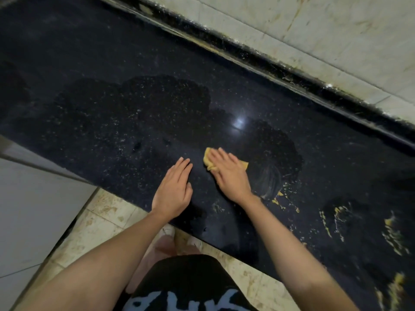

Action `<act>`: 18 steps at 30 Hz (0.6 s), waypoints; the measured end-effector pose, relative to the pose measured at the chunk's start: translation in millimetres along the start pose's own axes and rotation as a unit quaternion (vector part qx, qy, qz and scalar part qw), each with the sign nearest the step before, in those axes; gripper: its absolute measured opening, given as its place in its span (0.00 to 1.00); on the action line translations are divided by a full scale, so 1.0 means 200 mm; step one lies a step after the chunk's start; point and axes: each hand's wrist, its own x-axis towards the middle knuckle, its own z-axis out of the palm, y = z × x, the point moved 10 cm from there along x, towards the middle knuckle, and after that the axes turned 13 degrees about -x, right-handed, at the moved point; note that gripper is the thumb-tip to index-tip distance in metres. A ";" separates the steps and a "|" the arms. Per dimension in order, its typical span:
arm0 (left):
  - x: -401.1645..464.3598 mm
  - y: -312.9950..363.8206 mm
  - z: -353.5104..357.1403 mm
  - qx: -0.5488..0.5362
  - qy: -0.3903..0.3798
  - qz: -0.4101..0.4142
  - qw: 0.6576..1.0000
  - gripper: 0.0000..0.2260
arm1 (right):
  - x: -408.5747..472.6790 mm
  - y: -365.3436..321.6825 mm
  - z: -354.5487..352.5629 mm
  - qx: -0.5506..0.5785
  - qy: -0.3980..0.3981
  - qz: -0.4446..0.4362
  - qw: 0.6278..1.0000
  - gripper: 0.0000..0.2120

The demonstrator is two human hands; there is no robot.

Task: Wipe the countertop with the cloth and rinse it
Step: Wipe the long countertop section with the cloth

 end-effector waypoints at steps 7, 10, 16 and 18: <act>-0.01 0.02 -0.02 -0.037 0.004 0.009 0.999 0.28 | -0.28 -0.16 0.04 0.065 -0.029 -0.031 0.997 0.23; -0.02 0.02 -0.03 -0.077 -0.013 0.029 0.997 0.25 | -0.29 -0.03 0.02 0.101 -0.019 0.037 0.994 0.22; -0.09 -0.04 -0.17 -0.068 -0.034 0.115 0.990 0.21 | -0.32 -0.21 0.01 0.002 -0.021 0.144 0.989 0.24; -0.11 -0.10 -0.22 -0.058 -0.032 0.120 0.991 0.21 | -0.29 -0.43 0.03 -0.022 -0.024 0.136 0.990 0.23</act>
